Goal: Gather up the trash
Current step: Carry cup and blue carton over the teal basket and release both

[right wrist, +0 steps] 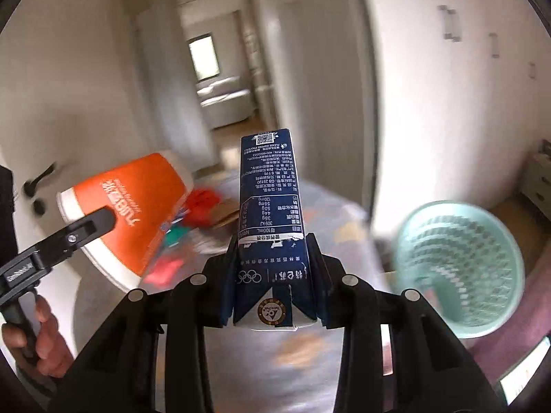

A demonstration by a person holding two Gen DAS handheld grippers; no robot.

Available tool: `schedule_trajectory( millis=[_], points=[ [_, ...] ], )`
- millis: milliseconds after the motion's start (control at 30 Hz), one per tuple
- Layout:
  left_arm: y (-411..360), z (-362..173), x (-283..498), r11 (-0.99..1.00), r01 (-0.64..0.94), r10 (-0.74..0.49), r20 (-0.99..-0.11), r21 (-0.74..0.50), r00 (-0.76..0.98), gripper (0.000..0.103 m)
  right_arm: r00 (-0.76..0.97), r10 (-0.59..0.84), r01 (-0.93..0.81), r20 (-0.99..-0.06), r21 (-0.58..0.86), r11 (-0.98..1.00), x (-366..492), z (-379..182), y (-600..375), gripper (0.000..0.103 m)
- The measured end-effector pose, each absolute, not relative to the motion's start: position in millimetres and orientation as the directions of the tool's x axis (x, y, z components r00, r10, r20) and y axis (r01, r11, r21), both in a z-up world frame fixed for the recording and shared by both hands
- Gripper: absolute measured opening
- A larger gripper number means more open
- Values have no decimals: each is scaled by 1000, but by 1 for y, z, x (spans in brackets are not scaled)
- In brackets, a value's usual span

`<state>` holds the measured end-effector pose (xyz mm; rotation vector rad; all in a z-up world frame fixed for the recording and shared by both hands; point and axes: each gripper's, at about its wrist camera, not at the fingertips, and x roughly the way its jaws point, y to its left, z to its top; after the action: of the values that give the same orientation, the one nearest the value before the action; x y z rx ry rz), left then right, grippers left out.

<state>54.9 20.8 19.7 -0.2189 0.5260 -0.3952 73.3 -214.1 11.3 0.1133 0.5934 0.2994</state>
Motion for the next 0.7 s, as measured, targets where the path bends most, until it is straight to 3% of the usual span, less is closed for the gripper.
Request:
schedule_trajectory(
  millis=[367,700],
  points=[
    [-123,10,128,789,522,-613,-471,-325,634,36,803,38,130,-594,238,963,94,-13,-359,33],
    [-230,-68,196,785,539,-587,-644,-305,491,37,680,-33,330,-733,265,906,134,-70,-426,33]
  ],
)
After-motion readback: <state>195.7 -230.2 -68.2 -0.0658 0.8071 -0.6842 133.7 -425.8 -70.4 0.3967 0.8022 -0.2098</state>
